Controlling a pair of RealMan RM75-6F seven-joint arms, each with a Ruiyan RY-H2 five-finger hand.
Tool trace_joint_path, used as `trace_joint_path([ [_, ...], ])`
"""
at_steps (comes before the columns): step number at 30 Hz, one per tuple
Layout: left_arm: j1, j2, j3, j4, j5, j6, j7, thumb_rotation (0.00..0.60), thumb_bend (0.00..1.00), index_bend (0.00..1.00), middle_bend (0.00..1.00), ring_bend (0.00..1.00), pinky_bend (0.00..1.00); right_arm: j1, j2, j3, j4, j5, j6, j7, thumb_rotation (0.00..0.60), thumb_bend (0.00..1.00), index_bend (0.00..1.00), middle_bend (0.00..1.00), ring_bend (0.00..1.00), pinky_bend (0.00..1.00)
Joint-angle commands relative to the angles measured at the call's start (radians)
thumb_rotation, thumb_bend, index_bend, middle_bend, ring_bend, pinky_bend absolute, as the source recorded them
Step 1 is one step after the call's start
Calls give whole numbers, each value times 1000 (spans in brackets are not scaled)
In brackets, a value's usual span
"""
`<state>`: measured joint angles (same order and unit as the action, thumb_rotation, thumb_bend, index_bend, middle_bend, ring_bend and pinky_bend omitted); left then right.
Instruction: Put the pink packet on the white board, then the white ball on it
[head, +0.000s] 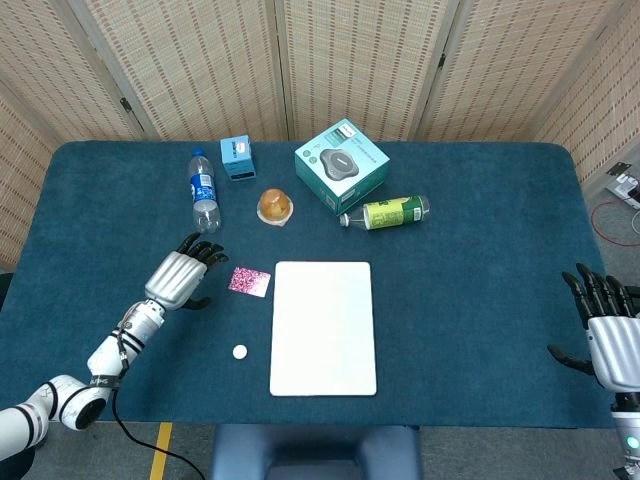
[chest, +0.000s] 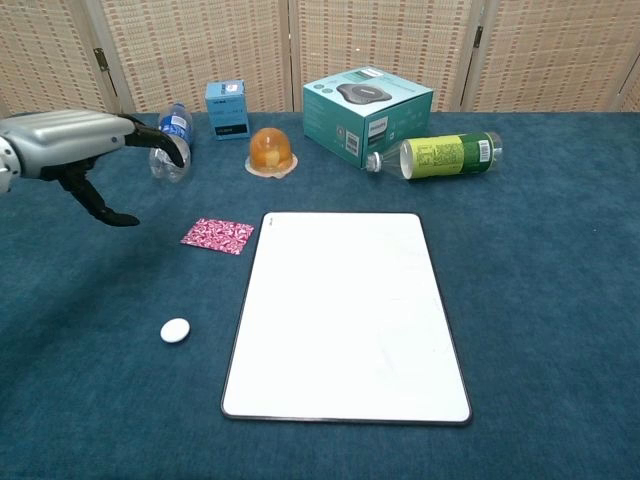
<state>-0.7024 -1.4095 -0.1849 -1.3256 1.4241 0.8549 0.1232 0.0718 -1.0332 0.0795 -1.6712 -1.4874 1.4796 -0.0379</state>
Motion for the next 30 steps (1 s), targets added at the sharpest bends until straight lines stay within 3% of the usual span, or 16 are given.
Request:
trace_joint_path([
  [1,-38,-35,-5,29,-46,-46,40,600,290,269,200,168,12,0,0,-1,-1,-2,0,0,600,136,0,16,18,0],
  [16,-137,-130,-16,103,-249,-157,184,600,335,269,200,160,6,-6,-7,0,14,15,3,11,600,136,0,16,0,0],
  [30,-205,-202,-1,115,-383,-162,303,600,336,275,200,149,3,-12,-10,0,36,27,1,36,600,136,0,16,0,0],
])
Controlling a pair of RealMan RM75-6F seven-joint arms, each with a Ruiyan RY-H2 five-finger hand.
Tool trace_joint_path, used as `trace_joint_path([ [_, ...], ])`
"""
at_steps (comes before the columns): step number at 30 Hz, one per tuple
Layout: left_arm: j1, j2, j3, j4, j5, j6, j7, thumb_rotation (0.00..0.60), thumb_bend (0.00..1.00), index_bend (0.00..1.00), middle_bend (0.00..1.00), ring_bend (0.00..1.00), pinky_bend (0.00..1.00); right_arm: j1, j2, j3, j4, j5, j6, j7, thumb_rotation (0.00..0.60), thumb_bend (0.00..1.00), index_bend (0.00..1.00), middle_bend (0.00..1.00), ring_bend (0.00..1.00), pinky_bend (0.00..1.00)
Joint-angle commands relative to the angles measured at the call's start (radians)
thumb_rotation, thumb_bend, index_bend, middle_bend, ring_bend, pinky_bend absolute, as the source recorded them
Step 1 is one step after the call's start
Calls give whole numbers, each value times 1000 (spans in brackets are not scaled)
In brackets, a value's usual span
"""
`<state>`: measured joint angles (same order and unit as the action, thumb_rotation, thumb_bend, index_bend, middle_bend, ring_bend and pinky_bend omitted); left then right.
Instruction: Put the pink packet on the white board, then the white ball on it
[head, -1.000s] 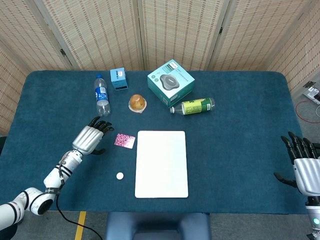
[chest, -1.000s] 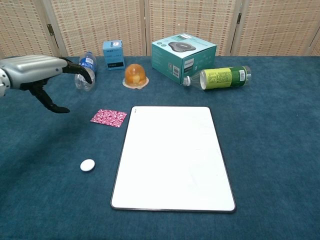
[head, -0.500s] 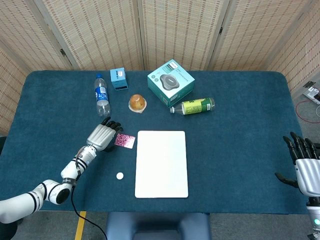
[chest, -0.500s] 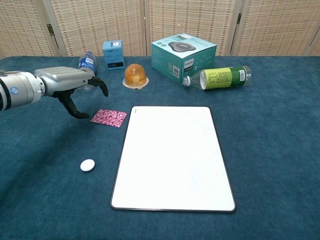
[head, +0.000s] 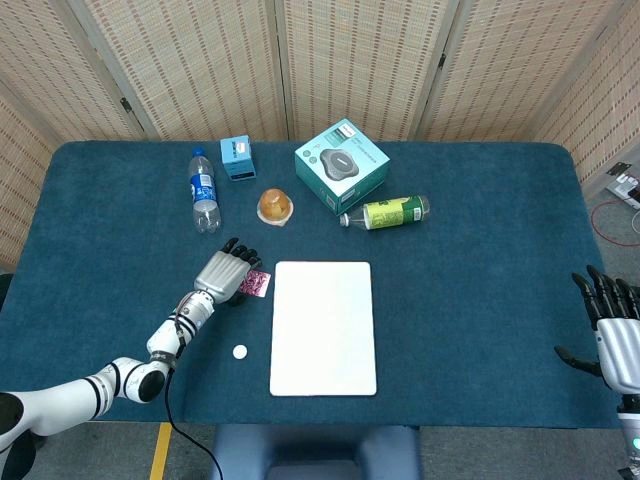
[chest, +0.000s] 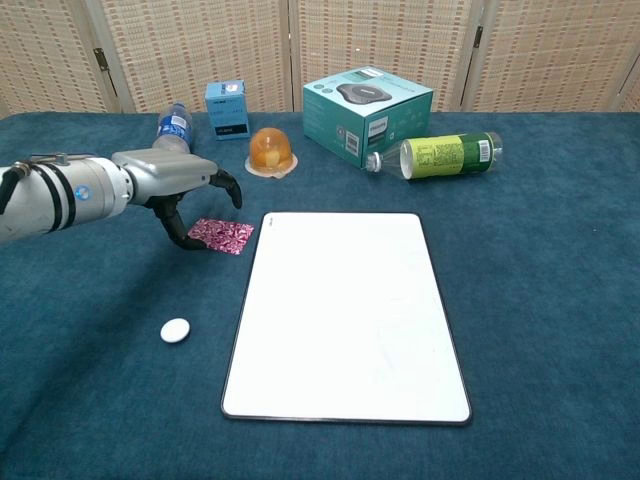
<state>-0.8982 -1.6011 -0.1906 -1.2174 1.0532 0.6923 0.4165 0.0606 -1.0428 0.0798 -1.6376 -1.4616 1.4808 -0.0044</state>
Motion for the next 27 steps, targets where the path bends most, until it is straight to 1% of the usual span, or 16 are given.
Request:
trace_joint_path([
  [1,-13,-16,6,11,-17,1,14,600,336,277,200,149,3,-1,0,0,3,2,0,4,600,136,0,16,0,0],
  [9,-34,-48,18,46,-73,-1,41,600,336,280,200,141,1,-7,0,1,15,7,4,20,600,136,0,16,0,0],
  [23,-39,-65,38,78,-53,5,-4,600,337,287,196,108,0,-12,2,0,13,7,7,22,600,136,0,16,0,0],
  [27,-40,-71,42,86,-52,9,-8,600,340,306,196,108,0,-13,3,1,12,10,6,22,600,136,0,16,0,0],
])
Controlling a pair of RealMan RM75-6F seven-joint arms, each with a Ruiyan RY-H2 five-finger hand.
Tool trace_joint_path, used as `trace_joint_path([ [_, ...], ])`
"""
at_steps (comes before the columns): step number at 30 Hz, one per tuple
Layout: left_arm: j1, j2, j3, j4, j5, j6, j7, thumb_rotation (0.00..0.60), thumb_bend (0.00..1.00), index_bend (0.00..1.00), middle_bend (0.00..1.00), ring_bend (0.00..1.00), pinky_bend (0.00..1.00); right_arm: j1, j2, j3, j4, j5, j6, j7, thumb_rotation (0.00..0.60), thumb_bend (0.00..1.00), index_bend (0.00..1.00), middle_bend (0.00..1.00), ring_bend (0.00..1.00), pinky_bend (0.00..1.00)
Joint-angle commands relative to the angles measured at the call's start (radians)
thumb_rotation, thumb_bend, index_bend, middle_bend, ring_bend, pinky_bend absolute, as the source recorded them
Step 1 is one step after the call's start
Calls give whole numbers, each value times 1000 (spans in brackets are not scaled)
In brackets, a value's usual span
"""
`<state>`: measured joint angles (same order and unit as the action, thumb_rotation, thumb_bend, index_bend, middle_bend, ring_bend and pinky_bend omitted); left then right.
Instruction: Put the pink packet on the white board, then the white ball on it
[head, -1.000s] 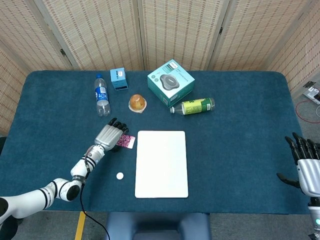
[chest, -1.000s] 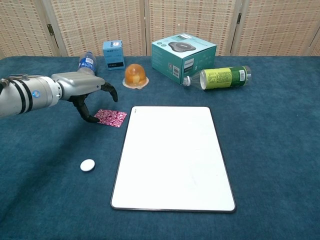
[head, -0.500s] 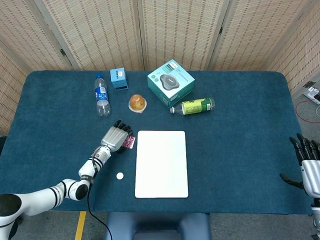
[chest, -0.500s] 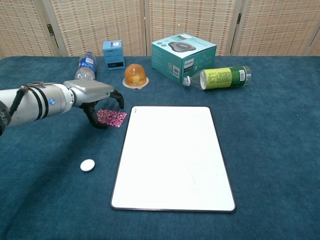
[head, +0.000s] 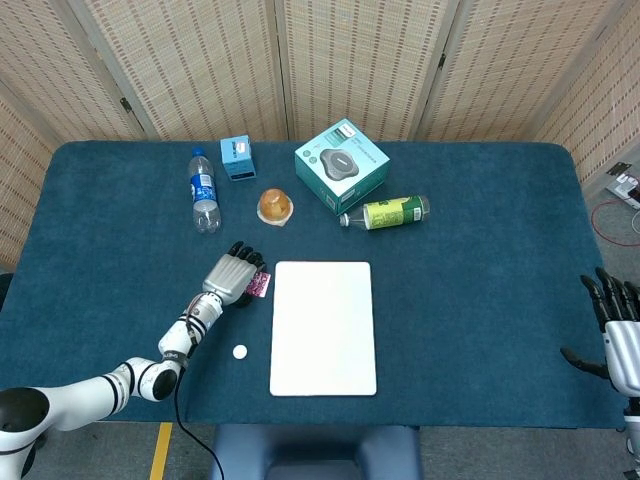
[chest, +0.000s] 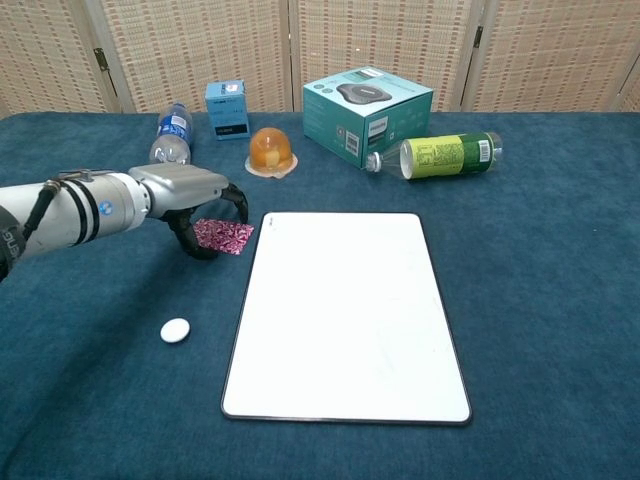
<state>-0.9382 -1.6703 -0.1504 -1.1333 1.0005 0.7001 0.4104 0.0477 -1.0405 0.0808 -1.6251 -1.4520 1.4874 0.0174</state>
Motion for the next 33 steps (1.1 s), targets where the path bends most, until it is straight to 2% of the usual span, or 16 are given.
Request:
trace_joint_path([
  [1,0,-3,3,5,1,1,-4,600,341,308,196,109,0,0,0,0,0,1,-1,0,600,136,0,16,0,0],
  [15,14,-4,8,7,69,39,-70,600,361,416,196,125,0,0,-1,3,-2,-2,3,0,600,136,1,16,0,0],
  [25,16,52,-5,-107,176,110,-117,600,362,418,196,127,0,-1,3,4,-8,-7,8,-4,600,136,1,16,0,0],
  [33,1,56,26,-208,285,144,-92,600,362,418,196,124,0,-3,-1,3,-4,-2,5,-2,600,136,1,16,0,0],
])
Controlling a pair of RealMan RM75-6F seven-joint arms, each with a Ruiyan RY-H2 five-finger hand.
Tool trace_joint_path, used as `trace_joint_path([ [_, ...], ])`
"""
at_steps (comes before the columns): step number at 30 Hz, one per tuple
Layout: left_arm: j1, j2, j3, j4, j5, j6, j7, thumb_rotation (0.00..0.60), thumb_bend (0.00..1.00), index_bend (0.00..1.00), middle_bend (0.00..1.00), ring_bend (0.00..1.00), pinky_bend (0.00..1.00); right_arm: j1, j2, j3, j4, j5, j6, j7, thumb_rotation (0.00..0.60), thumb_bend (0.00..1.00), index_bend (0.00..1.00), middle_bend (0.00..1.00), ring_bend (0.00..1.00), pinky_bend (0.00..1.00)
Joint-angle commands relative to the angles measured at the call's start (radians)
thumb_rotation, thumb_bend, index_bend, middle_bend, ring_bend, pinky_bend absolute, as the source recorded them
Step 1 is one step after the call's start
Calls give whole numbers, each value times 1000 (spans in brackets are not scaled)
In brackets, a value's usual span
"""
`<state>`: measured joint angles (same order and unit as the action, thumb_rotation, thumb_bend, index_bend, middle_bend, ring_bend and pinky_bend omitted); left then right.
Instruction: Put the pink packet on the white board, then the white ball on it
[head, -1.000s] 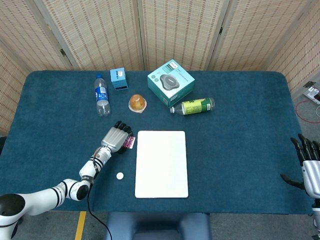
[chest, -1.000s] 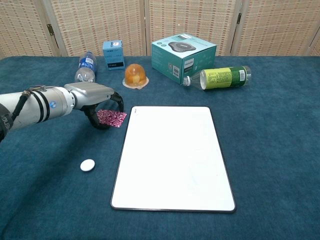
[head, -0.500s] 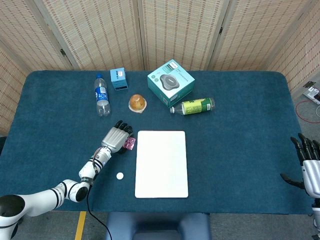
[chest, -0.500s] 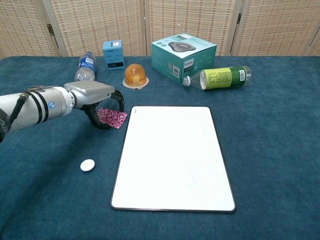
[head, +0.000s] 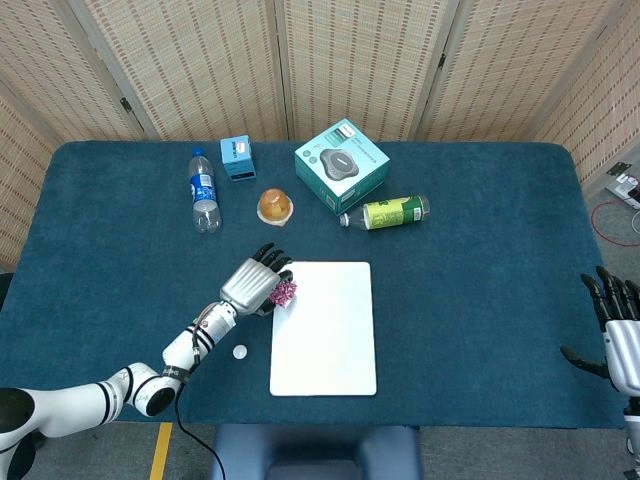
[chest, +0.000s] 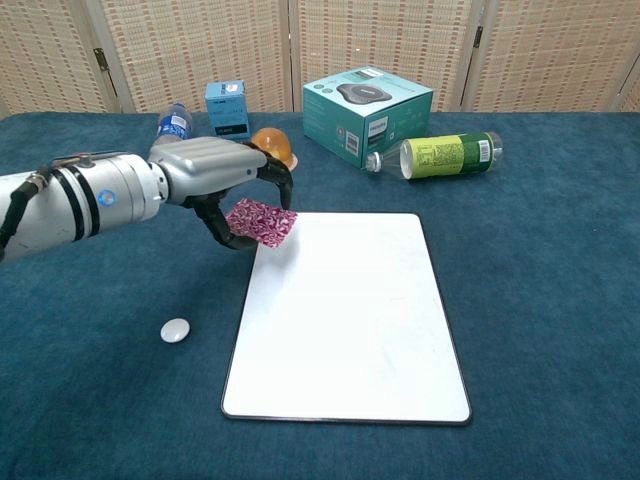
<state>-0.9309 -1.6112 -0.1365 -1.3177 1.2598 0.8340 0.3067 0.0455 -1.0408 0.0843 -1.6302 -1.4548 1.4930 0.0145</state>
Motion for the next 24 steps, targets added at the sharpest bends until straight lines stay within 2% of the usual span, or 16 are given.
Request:
trace_joint_path([
  [1,-8,-5,15,-33,31,9,14,600,362,418,196,123,0,-1,0,0,1,2,0,1,600,135,1,16,0,0],
  [19,-20,-44,63,-106,39,-19,128,600,361,410,196,112,0,-5,-12,0,30,3,0,26,600,136,9,16,0,0],
  [21,-18,-46,64,-117,36,-15,137,600,361,374,196,107,0,-5,-14,0,32,3,0,28,600,136,9,16,0,0],
  [24,-14,-49,64,-135,26,-8,154,600,355,255,193,99,0,-5,-14,0,34,1,1,29,600,136,9,16,0,0],
])
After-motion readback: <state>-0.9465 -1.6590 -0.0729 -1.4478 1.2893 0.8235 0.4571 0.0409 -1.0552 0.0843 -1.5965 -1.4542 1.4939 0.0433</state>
